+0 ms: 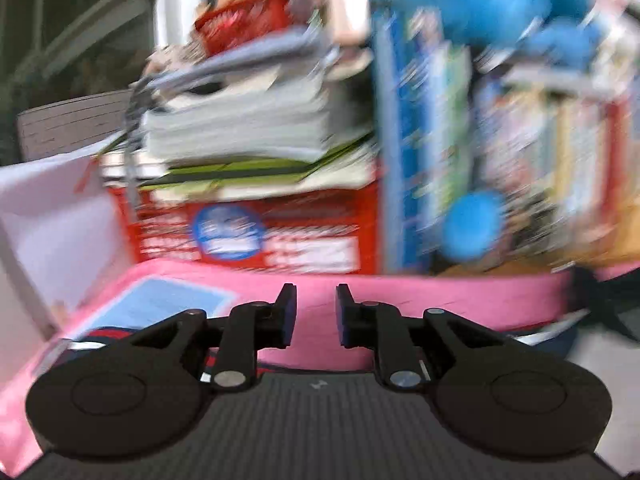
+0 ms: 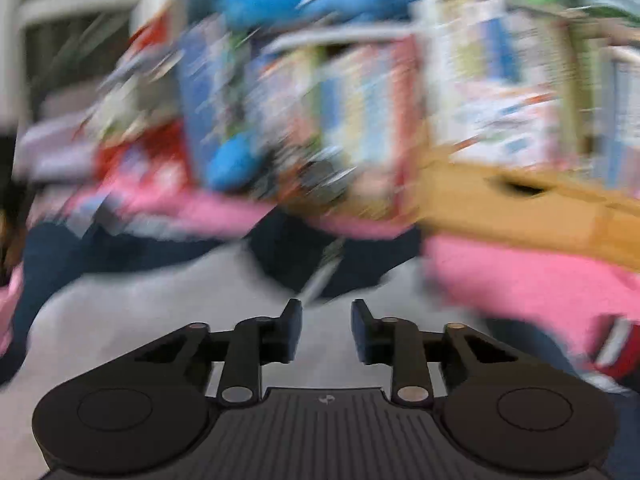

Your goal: Fold clothes

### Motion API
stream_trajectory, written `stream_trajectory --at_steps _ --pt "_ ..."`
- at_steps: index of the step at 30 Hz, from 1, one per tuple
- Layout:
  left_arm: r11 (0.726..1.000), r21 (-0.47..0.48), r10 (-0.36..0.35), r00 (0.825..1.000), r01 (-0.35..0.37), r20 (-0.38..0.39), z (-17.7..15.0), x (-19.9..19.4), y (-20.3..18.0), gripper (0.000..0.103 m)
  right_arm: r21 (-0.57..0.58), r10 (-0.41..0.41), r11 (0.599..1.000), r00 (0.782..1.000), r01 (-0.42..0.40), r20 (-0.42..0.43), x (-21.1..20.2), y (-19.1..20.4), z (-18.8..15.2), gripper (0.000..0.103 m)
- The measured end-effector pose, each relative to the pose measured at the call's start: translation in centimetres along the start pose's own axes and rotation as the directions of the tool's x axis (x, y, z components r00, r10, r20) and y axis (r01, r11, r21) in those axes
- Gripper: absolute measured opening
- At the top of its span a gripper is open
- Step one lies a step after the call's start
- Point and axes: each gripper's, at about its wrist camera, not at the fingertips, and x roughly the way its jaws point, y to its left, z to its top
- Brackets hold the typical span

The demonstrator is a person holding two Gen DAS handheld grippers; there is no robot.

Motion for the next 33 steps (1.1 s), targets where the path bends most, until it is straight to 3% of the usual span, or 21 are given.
stream_trajectory --at_steps 2,5,7,9,11,12,15,16,17,18,19,21,22,23,25,28,30,33 --pt "0.997 0.000 -0.077 0.997 0.077 0.015 -0.3 -2.2 -1.3 0.021 -0.014 0.025 1.000 0.997 -0.026 -0.069 2.9 2.3 -0.1 0.029" --pt "0.982 0.003 -0.191 0.981 0.191 0.037 -0.6 -5.6 -3.3 0.023 0.018 0.022 1.000 0.999 -0.021 -0.038 7.5 5.0 2.2 0.029" --pt "0.972 0.035 -0.233 0.972 0.233 -0.005 -1.6 -6.0 -5.3 0.023 0.062 0.006 0.998 0.999 -0.004 -0.036 9.6 6.2 3.9 0.031" --pt "0.971 0.102 -0.207 0.975 0.215 -0.077 -3.2 -4.9 -7.0 0.023 0.115 0.089 0.990 0.995 -0.084 -0.042 9.2 6.5 4.5 0.034" --pt "0.968 0.195 -0.137 0.982 0.161 -0.131 -5.2 -3.3 -7.7 0.023 0.073 0.114 0.991 0.993 -0.113 -0.010 6.3 6.1 3.2 0.051" --pt "0.963 0.236 -0.101 0.985 0.132 -0.142 -6.3 -2.5 -7.6 0.021 0.041 0.088 0.995 0.996 -0.088 0.003 4.8 6.0 2.5 0.061" --pt "0.961 0.258 -0.070 0.991 0.097 -0.114 -7.3 -1.8 -6.5 0.021 -0.003 -0.011 1.000 1.000 0.011 0.004 -0.3 3.1 -1.0 0.064" --pt "0.964 0.250 -0.065 0.991 0.093 -0.118 -7.3 -1.6 -6.1 0.021 0.006 -0.086 0.996 0.996 0.086 -0.011 -1.9 1.0 -2.5 0.064" --pt "0.962 0.266 -0.039 0.993 0.069 -0.114 -7.3 -1.3 -6.0 0.021 0.016 -0.173 0.985 0.985 0.173 -0.028 -3.6 -1.3 -4.1 0.064" --pt "0.951 0.307 0.007 0.995 0.024 -0.101 -7.5 -0.9 -6.2 0.021 0.057 -0.262 0.963 0.964 0.264 -0.041 -4.8 -4.2 -5.4 0.060" --pt "0.951 0.310 0.033 0.995 -0.001 -0.099 -7.4 -0.7 -6.0 0.021 0.108 -0.350 0.929 0.935 0.354 -0.056 -5.9 -7.3 -6.6 0.062" --pt "0.971 0.237 0.042 0.992 -0.012 -0.122 -6.8 -0.6 -4.7 0.022 0.339 -0.522 0.776 0.843 0.531 -0.126 -9.5 -14.3 -8.8 0.057" --pt "0.980 0.200 0.045 0.990 -0.018 -0.134 -6.5 -0.6 -4.0 0.025 0.414 -0.559 0.715 0.816 0.563 -0.144 -11.2 -16.2 -9.4 0.040" --pt "0.986 0.163 0.049 0.988 -0.024 -0.146 -6.2 -0.5 -3.4 0.027 0.479 -0.585 0.660 0.796 0.579 -0.154 -12.9 -17.8 -9.9 0.038" --pt "0.995 0.088 0.053 0.984 -0.039 -0.170 -5.7 -0.4 -2.1 0.027 0.501 -0.581 0.669 0.807 0.550 -0.110 -14.6 -18.0 -10.0 0.042" --pt "0.997 0.067 0.044 0.994 -0.038 -0.095 -4.1 -2.0 -2.5 0.026 0.404 -0.537 0.766 0.843 0.500 -0.025 -14.0 -15.1 -8.4 0.049" --pt "0.997 0.073 0.021 0.996 -0.015 -0.083 -4.0 -2.0 -3.4 0.029 0.340 -0.434 0.851 0.900 0.399 0.030 -11.8 -12.2 -6.7 0.050" --pt "0.996 0.084 -0.022 0.995 0.030 -0.093 -4.4 -1.4 -4.8 0.037 0.254 -0.258 0.940 0.962 0.229 0.087 -7.3 -7.6 -3.5 0.056"
